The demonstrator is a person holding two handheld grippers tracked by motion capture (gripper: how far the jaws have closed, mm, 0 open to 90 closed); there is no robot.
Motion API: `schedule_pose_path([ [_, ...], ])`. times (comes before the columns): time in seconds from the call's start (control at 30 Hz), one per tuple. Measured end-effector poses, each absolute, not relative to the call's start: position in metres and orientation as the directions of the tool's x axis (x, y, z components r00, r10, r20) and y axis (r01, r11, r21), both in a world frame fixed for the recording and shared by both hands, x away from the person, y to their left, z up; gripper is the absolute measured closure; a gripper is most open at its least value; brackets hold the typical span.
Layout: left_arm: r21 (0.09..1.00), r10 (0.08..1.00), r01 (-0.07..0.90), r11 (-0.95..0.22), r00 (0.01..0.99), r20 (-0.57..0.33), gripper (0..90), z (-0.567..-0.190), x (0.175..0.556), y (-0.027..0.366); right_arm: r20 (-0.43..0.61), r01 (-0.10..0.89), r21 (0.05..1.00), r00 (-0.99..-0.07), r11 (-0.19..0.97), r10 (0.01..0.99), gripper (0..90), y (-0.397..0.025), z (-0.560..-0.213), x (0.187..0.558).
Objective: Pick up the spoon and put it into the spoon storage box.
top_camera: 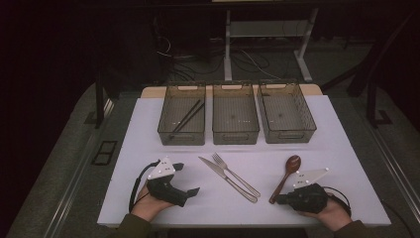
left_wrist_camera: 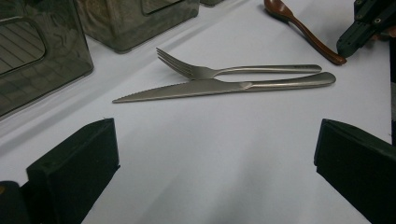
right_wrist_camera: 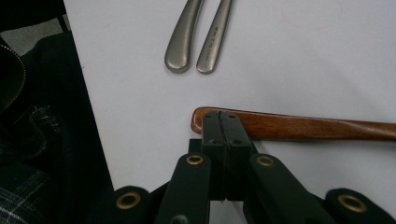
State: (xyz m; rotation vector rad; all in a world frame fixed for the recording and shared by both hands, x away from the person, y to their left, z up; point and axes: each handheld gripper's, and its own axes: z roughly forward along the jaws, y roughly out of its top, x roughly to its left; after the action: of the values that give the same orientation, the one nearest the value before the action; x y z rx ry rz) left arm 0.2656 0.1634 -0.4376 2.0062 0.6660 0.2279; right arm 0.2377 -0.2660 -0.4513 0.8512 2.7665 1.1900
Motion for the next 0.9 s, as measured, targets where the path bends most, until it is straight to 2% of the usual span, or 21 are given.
schedule_pose_path([
  [0.9,0.855,0.533,0.356,-0.376,0.838,-0.115,0.0,-0.438,0.267,0.161,0.141,0.444,0.695,-0.856,0.566,0.498,88.6,-0.232,-0.45,0.269],
])
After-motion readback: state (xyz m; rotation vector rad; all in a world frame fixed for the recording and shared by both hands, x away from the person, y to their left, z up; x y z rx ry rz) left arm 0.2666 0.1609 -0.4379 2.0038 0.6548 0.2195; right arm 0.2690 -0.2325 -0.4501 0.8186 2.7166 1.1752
